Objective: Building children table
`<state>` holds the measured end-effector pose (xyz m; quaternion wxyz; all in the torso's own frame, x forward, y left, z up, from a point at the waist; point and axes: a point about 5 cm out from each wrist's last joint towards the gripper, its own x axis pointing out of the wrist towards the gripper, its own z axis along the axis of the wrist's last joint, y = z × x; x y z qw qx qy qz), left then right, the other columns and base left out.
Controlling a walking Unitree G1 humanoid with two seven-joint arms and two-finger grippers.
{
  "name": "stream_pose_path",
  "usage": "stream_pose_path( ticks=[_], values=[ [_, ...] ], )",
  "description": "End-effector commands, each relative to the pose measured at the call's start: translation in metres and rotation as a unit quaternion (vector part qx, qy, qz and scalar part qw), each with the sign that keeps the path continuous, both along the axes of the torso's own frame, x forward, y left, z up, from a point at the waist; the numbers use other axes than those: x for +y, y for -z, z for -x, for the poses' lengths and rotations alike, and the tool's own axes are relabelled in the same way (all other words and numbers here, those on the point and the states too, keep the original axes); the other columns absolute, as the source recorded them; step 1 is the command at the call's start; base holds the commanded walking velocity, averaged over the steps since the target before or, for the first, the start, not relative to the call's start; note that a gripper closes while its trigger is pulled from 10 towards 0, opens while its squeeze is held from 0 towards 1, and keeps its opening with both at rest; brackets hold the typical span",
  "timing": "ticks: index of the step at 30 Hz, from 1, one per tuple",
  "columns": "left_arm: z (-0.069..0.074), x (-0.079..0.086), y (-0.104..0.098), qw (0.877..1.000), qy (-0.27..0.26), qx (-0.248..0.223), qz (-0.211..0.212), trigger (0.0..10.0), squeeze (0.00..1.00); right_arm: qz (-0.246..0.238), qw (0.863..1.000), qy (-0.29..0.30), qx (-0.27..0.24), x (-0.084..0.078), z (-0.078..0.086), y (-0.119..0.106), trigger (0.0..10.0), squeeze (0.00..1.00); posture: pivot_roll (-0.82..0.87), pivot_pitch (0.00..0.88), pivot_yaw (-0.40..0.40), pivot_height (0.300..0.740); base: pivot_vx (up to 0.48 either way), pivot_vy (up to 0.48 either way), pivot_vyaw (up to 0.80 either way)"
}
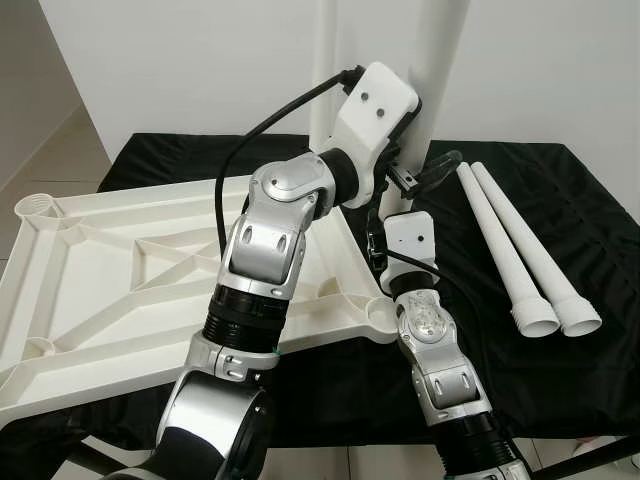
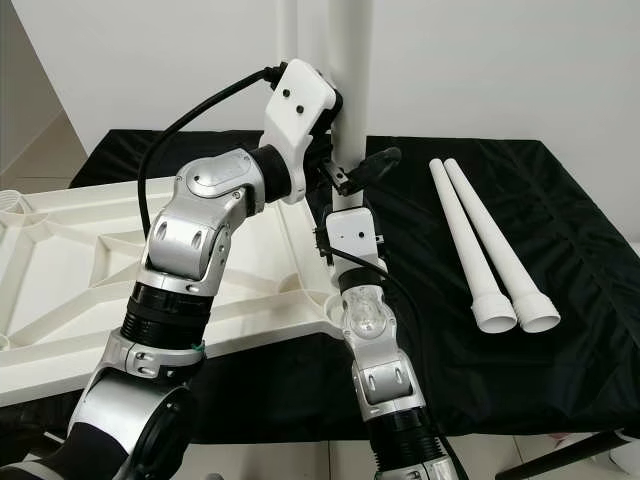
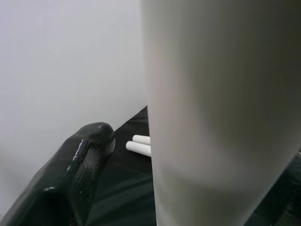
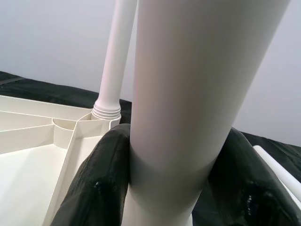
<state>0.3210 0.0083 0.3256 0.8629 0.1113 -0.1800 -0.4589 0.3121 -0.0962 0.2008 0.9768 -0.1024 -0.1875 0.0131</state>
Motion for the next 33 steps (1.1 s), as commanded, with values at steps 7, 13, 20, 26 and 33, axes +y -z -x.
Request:
stream_pose_path(
  ticks=[7, 13, 20, 26, 33],
  values=[
    [-0.010, 0.014, -0.015, 0.989, -0.112, 0.011, 0.098, 10.0, 0.00, -0.021, 1.000, 0.014, -0.007, -0.005, -0.001, -0.006, 10.0, 0.00, -0.09, 0.052, 0.020, 0.740, 0.000, 0.000, 0.00],
    [-0.008, 0.020, -0.017, 0.988, -0.085, 0.031, 0.127, 10.0, 0.00, -0.031, 0.999, 0.021, -0.012, -0.009, -0.002, -0.009, 10.0, 0.00, -0.09, 0.053, 0.025, 0.740, 0.000, 0.000, 0.00],
    [0.009, 0.026, -0.015, 0.988, 0.007, 0.046, 0.145, 10.0, 0.00, -0.044, 0.998, 0.042, -0.014, -0.018, -0.005, -0.011, 10.0, 0.00, -0.09, 0.057, 0.028, 0.740, 0.000, 0.000, 0.00],
    [0.020, 0.025, -0.009, 0.989, 0.052, 0.041, 0.135, 10.0, 0.00, -0.051, 0.997, 0.052, -0.014, -0.024, -0.008, -0.013, 10.0, 0.00, -0.08, 0.056, 0.024, 0.740, 0.000, 0.000, 0.00],
    [0.024, 0.028, 0.000, 0.987, 0.058, 0.058, 0.135, 10.0, 0.00, -0.070, 0.996, 0.060, -0.012, -0.031, -0.010, -0.014, 10.0, 0.00, -0.08, 0.053, 0.021, 0.740, 0.000, 0.000, 0.00]
  ],
)
